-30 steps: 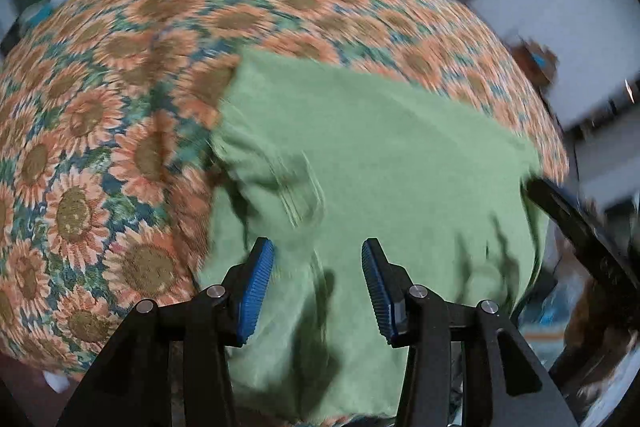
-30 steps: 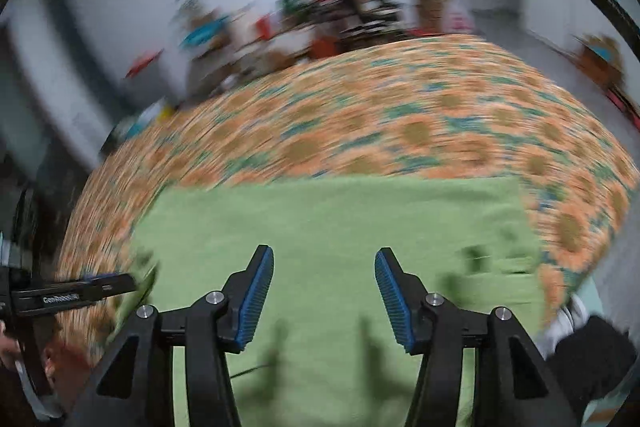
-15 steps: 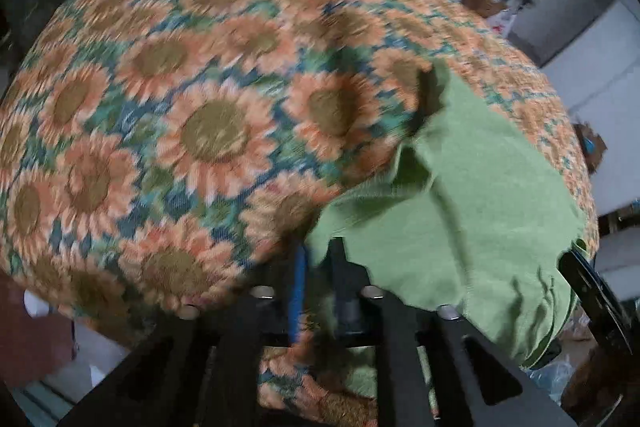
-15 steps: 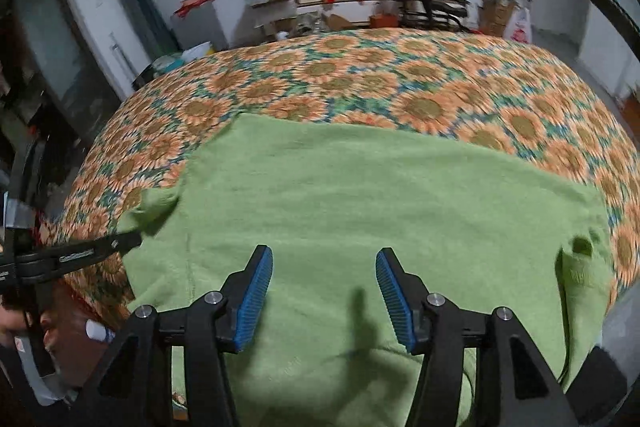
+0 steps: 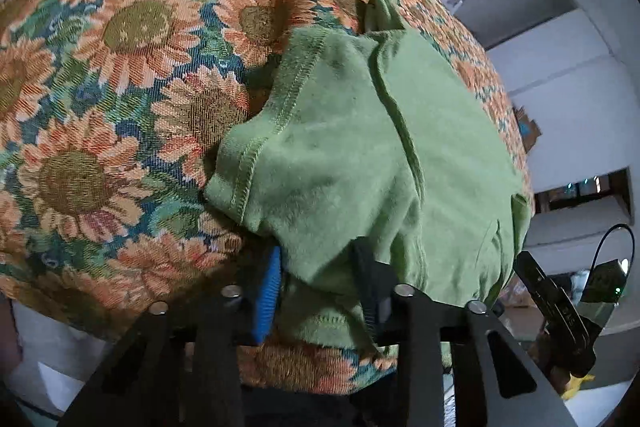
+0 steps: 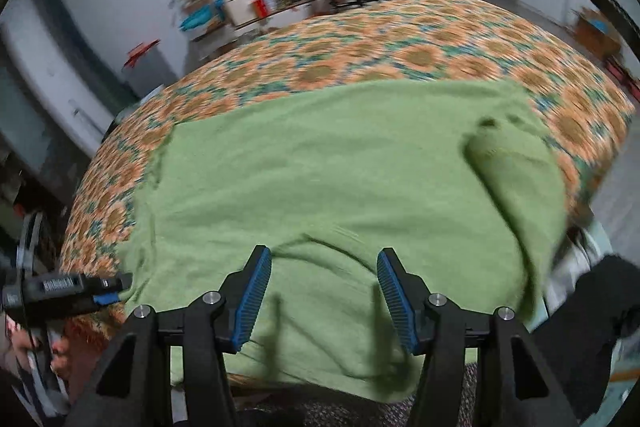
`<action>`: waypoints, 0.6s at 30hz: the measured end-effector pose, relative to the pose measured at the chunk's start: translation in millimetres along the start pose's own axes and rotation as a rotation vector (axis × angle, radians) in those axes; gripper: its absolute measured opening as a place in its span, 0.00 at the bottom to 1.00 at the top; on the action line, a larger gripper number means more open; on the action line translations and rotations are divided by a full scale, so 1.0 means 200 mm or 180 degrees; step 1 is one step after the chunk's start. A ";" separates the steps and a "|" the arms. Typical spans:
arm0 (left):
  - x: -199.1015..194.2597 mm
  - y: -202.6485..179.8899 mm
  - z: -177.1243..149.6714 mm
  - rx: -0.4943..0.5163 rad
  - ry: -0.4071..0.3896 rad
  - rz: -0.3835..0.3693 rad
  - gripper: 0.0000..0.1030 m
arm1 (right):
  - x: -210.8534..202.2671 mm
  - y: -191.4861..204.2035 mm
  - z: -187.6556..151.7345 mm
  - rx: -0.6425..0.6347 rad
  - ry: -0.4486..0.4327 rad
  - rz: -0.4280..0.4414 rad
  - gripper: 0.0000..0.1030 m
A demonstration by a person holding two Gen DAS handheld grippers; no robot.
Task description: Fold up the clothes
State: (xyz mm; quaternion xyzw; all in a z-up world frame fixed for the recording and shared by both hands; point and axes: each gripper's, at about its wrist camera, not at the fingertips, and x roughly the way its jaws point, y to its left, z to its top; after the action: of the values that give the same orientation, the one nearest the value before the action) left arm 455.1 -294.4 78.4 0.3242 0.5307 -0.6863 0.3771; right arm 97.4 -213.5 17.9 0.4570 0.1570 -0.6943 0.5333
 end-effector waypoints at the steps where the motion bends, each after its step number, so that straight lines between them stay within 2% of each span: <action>1: -0.01 -0.03 0.01 0.0079 -0.0055 0.0293 0.11 | -0.01 -0.05 -0.03 0.0112 -0.0009 -0.0032 0.57; 2: -0.03 -0.05 0.02 0.0145 -0.0119 0.0570 0.03 | -0.03 -0.10 -0.05 0.0239 -0.0020 -0.0054 0.57; 4: -0.07 -0.08 0.04 0.0211 -0.0284 0.1036 0.03 | -0.06 -0.22 -0.11 0.0492 -0.0040 -0.0095 0.57; 5: -0.09 -0.09 0.05 0.0210 -0.0338 0.1174 0.03 | -0.08 -0.28 -0.14 0.0619 -0.0050 -0.0115 0.57; 7: -0.14 -0.16 0.08 0.0125 -0.0423 0.1059 0.03 | -0.12 -0.41 -0.18 0.0959 -0.0143 -0.0222 0.58; 8: -0.16 -0.21 0.08 0.0137 -0.0508 0.1028 0.07 | -0.14 -0.48 -0.20 0.1118 -0.0190 -0.0235 0.59; 10: -0.20 -0.36 0.08 0.0309 -0.0696 0.0979 0.31 | -0.16 -0.58 -0.21 0.1392 -0.0249 -0.0197 0.60; 11: -0.18 -0.42 0.08 0.0422 -0.0724 0.0990 0.54 | -0.17 -0.63 -0.21 0.1490 -0.0278 -0.0153 0.60; 12: -0.17 -0.48 0.08 0.0535 -0.0752 0.1001 0.63 | -0.19 -0.66 -0.20 0.1522 -0.0331 -0.0126 0.60; 13: -0.16 -0.54 0.08 0.0648 -0.0780 0.1013 0.63 | -0.19 -0.67 -0.18 0.1480 -0.0385 -0.0163 0.60; 15: -0.14 -0.66 0.07 0.0874 -0.0836 0.1034 0.63 | -0.18 -0.68 -0.12 0.1311 -0.0464 -0.0323 0.67; 18: -0.09 -0.83 0.07 0.1186 -0.0898 0.1054 0.63 | -0.10 -0.64 -0.02 0.0929 -0.0464 -0.0514 0.67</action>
State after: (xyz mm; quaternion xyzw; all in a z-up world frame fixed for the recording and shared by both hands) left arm 320.8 -279.1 177.9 0.3715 0.2775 -0.7394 0.4881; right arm -13.6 -150.0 -2.9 0.4639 0.0517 -0.7816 0.4138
